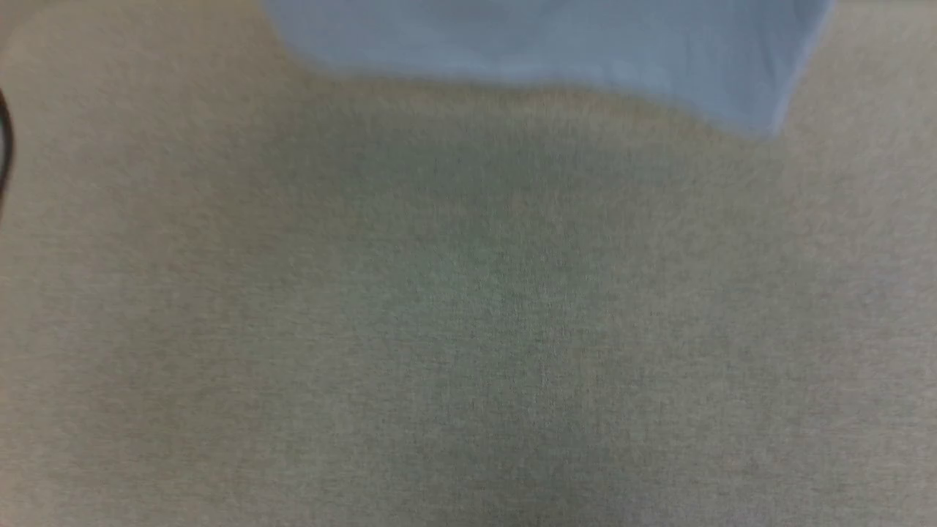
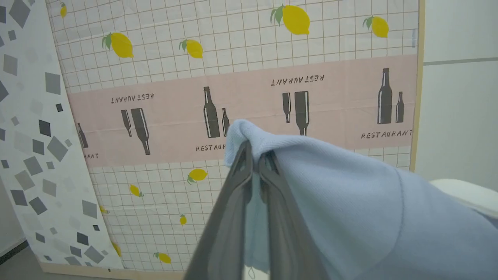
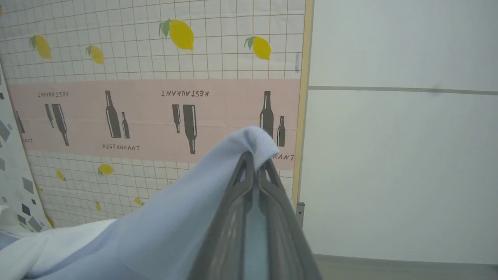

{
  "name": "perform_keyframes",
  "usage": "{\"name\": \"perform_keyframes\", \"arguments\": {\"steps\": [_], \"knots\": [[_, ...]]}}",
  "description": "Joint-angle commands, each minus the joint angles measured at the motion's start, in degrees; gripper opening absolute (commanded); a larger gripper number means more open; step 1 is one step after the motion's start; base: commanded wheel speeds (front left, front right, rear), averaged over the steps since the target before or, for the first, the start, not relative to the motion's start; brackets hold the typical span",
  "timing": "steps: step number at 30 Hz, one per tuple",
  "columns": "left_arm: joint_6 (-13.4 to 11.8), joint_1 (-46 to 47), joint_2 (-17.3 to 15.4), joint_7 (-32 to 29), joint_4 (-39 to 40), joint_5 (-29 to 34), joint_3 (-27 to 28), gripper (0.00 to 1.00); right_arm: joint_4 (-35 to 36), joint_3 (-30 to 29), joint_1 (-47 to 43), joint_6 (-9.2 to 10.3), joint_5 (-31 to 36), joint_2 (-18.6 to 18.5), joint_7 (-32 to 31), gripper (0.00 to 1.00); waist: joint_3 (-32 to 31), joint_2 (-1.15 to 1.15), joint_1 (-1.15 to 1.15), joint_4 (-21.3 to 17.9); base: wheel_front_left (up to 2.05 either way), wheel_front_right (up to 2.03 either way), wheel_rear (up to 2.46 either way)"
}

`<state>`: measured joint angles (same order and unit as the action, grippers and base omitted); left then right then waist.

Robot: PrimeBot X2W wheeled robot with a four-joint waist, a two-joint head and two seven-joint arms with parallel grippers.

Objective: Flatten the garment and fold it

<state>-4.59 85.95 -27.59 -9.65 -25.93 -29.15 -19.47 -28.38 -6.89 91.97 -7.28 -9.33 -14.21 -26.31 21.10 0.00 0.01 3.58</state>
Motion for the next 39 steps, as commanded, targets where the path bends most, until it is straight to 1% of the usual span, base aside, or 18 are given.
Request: {"name": "perform_keyframes", "arguments": {"steps": [1, 6, 10, 13, 19, 25, 29, 32, 35, 39], "knots": [[0.31, 2.1, 0.02, 1.15, -0.62, 1.28, -0.15, 0.0, -1.13, -0.68, 1.97, -0.21, 1.03, 0.72, 1.38, 0.0, 7.59, 0.0, -0.01, -1.33, 0.0, 0.0, 0.0], [0.89, 6.88, 0.18, 3.74, -3.09, 2.28, -0.29, 0.0, -4.27, -1.19, 7.0, -0.21, 3.06, 2.08, 5.14, 0.0, 10.89, 0.0, -0.01, -2.13, 0.0, 0.0, 0.0], [1.36, 7.39, 0.49, 5.75, -5.36, 2.25, -0.42, 0.0, -6.33, -0.32, 7.65, -0.21, 2.45, 2.0, 6.82, 0.0, 12.3, 0.0, -0.01, -2.25, 0.0, 0.0, 0.0], [1.73, 6.24, 0.98, 7.04, -7.14, 1.86, -0.61, 0.0, -7.34, 1.48, 6.23, -0.21, 1.06, 1.35, 7.55, 0.0, 12.72, 0.0, -0.01, -2.11, 0.0, 0.0, 0.0], [3.13, 0.95, 2.99, 10.5, -10.13, 0.3, -1.31, 0.0, -7.27, 5.72, -0.63, -0.21, -4.96, -1.01, 9.23, 0.0, 11.77, 0.0, -0.01, -0.99, 0.0, 0.0, 0.0], [4.97, -7.66, 5.13, 13.85, -12.79, -1.89, -2.12, 0.0, -4.92, 10.18, -11.56, -0.21, -12.72, -3.8, 11.53, 0.0, 6.67, 0.0, -0.01, 0.06, 0.0, 0.0, 0.0], [6.04, -15.96, 6.27, 16.68, -13.3, -4.03, -2.03, 0.0, -1.9, 12.9, -21.21, -0.21, -18.23, -5.27, 13.32, 0.0, 1.04, 0.0, -0.01, 0.72, 0.0, 0.0, 0.0], [6.61, -24.17, 7.61, 18.69, -12.15, -5.72, -2.34, 0.0, 1.16, 14.32, -30.34, -0.21, -22.41, -6.14, 14.17, 0.0, -4.08, 0.0, -0.01, 1.27, 0.0, 0.0, 0.0], [6.58, -32.43, 9.11, 19.75, -9.54, -7.24, -2.92, 0.0, 4.35, 14.83, -39.31, -0.21, -25.61, -6.66, 14.87, 0.0, -8.6, 0.0, -0.01, 1.73, 0.0, 0.0, 0.0], [5.24, -43.81, 10.37, 19.88, -4.54, -9.03, -3.72, 0.0, 9.09, 14.23, -52.17, -0.21, -28.89, -6.36, 14.98, 0.0, -13.58, 0.0, -0.01, 2.22, 0.0, 0.0, 0.0]]}}
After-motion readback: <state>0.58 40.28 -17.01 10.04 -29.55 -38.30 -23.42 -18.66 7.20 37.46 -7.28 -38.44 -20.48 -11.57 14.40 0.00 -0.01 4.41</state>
